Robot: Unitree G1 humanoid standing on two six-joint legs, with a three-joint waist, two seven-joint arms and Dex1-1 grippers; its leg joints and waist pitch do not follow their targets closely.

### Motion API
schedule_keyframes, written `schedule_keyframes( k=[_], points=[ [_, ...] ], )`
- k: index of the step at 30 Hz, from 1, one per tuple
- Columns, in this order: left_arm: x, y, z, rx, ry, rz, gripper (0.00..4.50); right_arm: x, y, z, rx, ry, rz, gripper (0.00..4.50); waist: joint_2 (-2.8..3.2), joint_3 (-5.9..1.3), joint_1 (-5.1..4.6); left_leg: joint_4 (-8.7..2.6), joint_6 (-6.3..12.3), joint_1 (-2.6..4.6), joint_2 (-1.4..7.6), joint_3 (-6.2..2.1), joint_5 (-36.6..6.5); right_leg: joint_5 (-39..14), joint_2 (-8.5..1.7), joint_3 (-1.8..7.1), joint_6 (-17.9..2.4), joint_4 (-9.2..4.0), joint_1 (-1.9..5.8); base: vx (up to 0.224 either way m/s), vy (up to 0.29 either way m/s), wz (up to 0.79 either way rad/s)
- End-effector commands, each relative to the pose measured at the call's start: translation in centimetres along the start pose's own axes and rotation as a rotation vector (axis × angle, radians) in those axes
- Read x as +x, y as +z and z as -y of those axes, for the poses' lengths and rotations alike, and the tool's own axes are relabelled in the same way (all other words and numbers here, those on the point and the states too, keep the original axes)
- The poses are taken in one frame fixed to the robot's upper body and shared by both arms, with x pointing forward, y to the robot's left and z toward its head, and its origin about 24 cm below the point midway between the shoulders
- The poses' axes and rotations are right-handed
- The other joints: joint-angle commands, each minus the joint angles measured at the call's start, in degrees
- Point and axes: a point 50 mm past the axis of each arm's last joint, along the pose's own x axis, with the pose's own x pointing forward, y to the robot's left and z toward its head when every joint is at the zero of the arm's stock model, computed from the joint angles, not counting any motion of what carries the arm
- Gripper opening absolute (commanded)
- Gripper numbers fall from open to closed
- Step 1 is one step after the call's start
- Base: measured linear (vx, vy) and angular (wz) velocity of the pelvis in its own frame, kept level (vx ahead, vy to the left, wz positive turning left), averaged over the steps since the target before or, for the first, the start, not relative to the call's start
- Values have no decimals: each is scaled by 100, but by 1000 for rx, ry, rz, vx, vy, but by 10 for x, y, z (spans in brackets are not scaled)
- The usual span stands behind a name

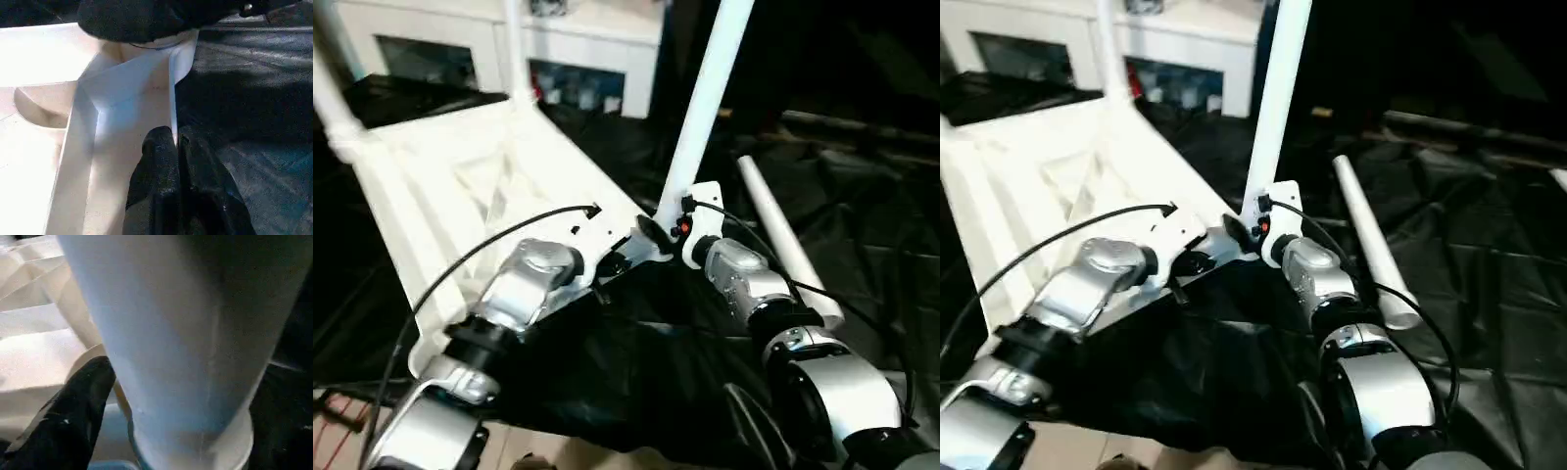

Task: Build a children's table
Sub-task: Insert table leg to table base

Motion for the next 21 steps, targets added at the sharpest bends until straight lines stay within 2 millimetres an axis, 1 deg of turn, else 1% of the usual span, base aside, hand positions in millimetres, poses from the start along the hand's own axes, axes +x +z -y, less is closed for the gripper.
schedule_keyframes(
  k=[1, 2, 3, 5, 6, 7, 8, 9, 10, 12, 14, 15, 17, 18, 19, 20, 21],
  points=[
    [-2, 25, 8, 86, -62, 115, 0, -2, -7, -6, -49, 94, -34, 405, 123, -442, 21, -323, 58, 48, 103, 5, -911, -540, -479, 344, -1126, -333, 351, 0, 0, 0],
    [-3, 24, 8, 93, -70, 118, 0, -3, -6, -6, -66, 112, -35, 405, 123, -440, 30, -320, 69, 49, 106, 5, -870, -450, -476, 338, -1147, -326, 351, 0, 0, 0],
    [-4, 24, 8, 100, -78, 122, 0, -4, -6, -5, -85, 132, -38, 405, 123, -436, 40, -314, 108, 32, 106, 5, -814, -310, -482, 340, -1176, -313, 372, 0, 0, 0],
    [-9, 21, 9, 111, -111, 131, 0, -10, -5, -3, -145, 207, -44, 405, 115, -448, 51, -301, 155, 36, 100, 10, -733, -99, -469, 338, -1218, -285, 385, 0, 0, 0],
    [-12, 19, 10, 119, -135, 135, 0, -14, -3, -1, -179, 250, -47, 405, 116, -446, 52, -300, 195, 39, 100, 17, -706, -31, -470, 344, -1249, -280, 377, 0, 0, 0],
    [-12, 19, 10, 119, -135, 135, 0, -14, -3, -1, -179, 250, -47, 405, 114, -438, 71, -297, 211, 50, 106, 23, -750, -76, -482, 349, -1258, -287, 376, 0, 0, 0],
    [-15, 17, 11, 132, -157, 141, 0, -19, -3, 2, -204, 286, -54, 405, 119, -431, 72, -302, 211, 53, 106, 26, -780, -144, -484, 350, -1264, -296, 368, 0, 0, 0],
    [-17, 15, 11, 143, -178, 143, 0, -23, -3, 4, -223, 320, -64, 405, 120, -430, 90, -300, 201, 48, 103, 24, -830, -249, -489, 351, -1241, -303, 384, 0, 0, 0],
    [-21, 13, 11, 150, -203, 139, 0, -27, -3, 6, -233, 359, -80, 405, 117, -425, 99, -304, 204, 59, 107, 23, -893, -362, -484, 347, -1210, -321, 381, 0, 0, 0],
    [-25, 10, 14, 171, -257, 146, 0, -33, -4, 9, -246, 397, -95, 405, 120, -416, 107, -310, 210, 53, 111, 17, -921, -436, -483, 347, -1193, -327, 380, 0, 0, 0],
    [-29, 8, 16, 179, -295, 147, 0, -36, -4, 11, -253, 417, -100, 405, 129, -418, 118, -307, 182, 78, 119, 24, -949, -474, -476, 350, -1203, -329, 357, 0, 0, 0],
    [-32, 6, 18, 193, -332, 151, 0, -40, -5, 12, -262, 438, -103, 405, 129, -411, 117, -312, 162, 70, 116, 23, -978, -534, -479, 353, -1209, -329, 360, 0, 0, 0],
    [-39, 1, 21, 213, -395, 148, 0, -47, -6, 11, -282, 509, -120, 405, 118, -416, 144, -309, 150, 74, 119, 21, -974, -594, -478, 350, -1166, -332, 369, 0, 0, 0],
    [-41, 0, 21, 220, -410, 145, 0, -50, -6, 11, -289, 537, -128, 405, 125, -406, 165, -310, 181, 68, 124, 22, -961, -589, -469, 347, -1140, -333, 369, 0, 0, 0],
    [-42, -2, 21, 223, -421, 140, 0, -53, -7, 9, -291, 568, -137, 405, 120, -402, 185, -306, 193, 74, 121, 31, -983, -634, -448, 345, -1108, -337, 361, 0, 0, 0],
    [-43, -4, 21, 227, -429, 135, 0, -55, -8, 8, -291, 591, -143, 405, 125, -407, 206, -304, 189, 83, 130, 32, -985, -646, -457, 347, -1100, -334, 351, 0, 0, 0],
    [-44, -6, 21, 230, -435, 131, 0, -57, -9, 8, -292, 608, -147, 405, 128, -399, 233, -309, 182, 94, 127, 35, -1043, -749, -457, 346, -1072, -360, 338, 0, 0, 0]
  ],
)
